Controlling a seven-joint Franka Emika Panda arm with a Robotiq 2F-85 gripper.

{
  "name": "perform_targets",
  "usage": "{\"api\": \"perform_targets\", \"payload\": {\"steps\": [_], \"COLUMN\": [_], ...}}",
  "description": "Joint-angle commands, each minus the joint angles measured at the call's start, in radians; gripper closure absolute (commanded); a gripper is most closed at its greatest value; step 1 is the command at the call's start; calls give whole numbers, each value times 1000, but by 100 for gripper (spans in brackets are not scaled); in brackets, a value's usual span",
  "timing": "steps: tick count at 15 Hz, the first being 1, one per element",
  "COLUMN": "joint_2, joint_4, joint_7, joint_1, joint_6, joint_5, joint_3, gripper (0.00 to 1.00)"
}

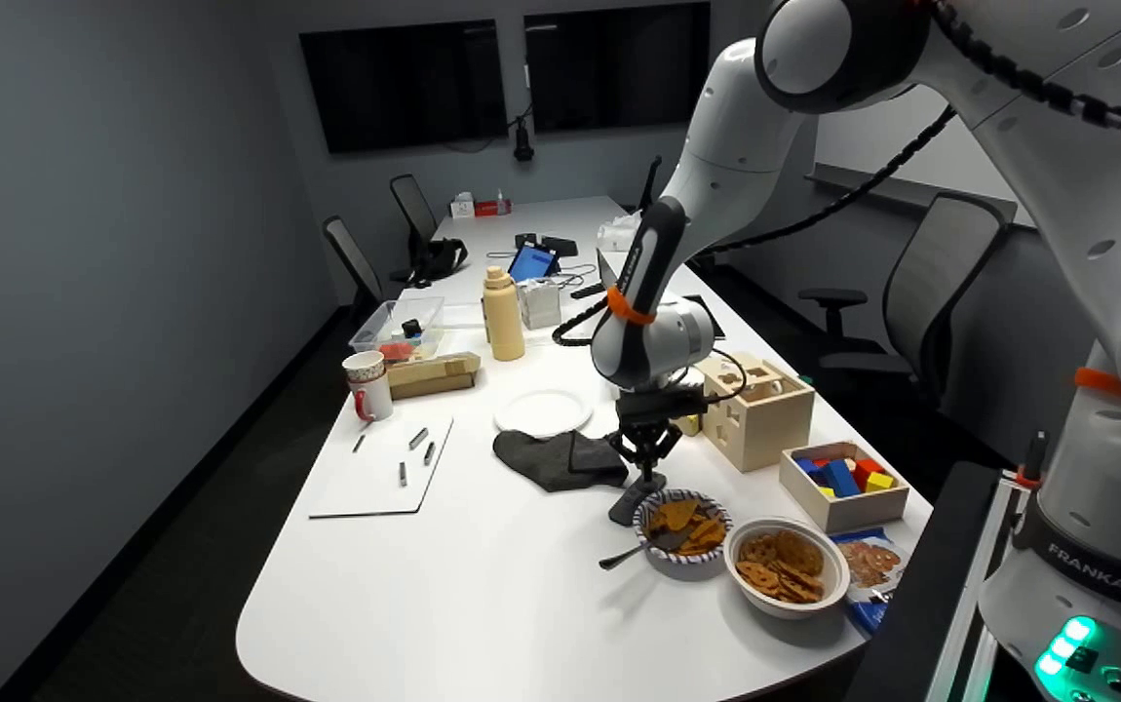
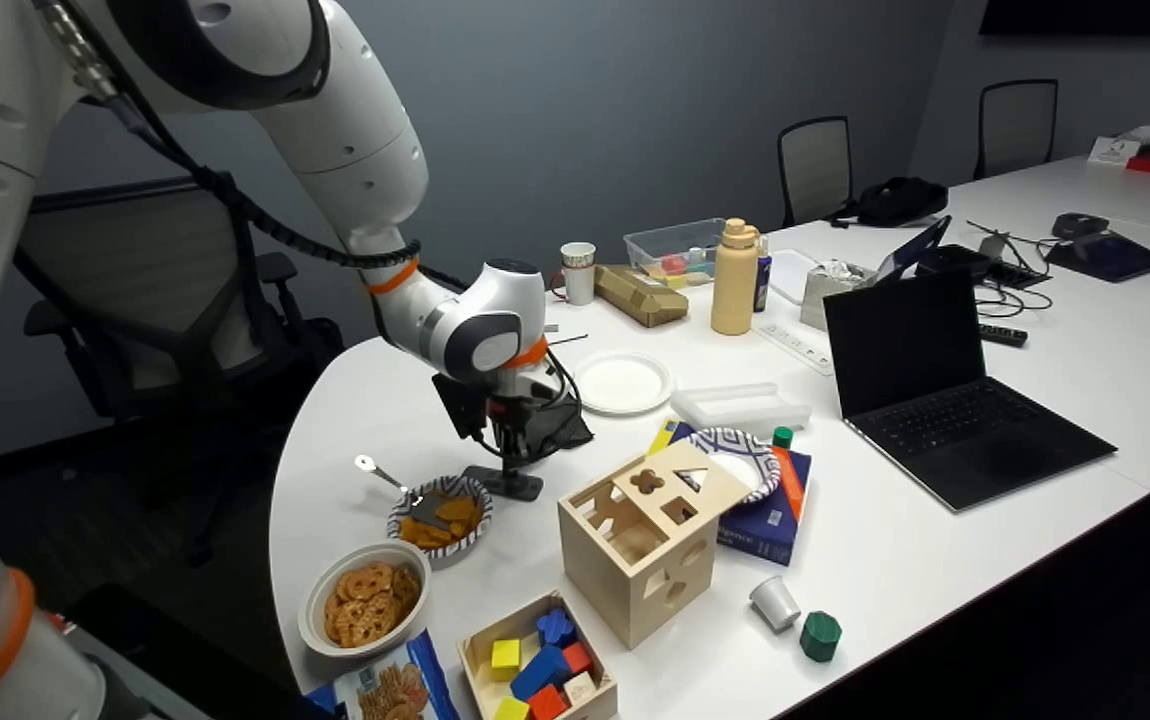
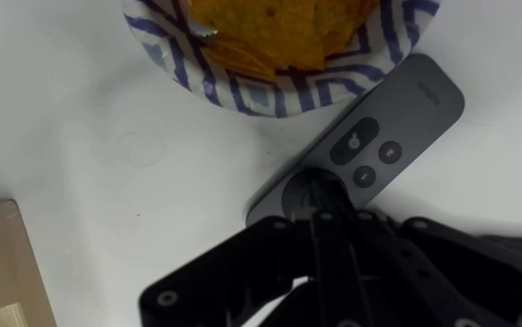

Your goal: Press the center button of the small grey remote

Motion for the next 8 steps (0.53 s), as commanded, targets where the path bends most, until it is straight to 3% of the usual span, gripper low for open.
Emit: {"api": "perform_targets", "payload": {"steps": [1, 8], "joint_2": [40, 104], "joint_4": [48, 98], "joint_7": [-29, -24], "joint_1": [-11, -7], "joint_6": [-23, -5], "joint_5": [31, 27], "joint_3": [3, -9], "gripper": [100, 100]}}
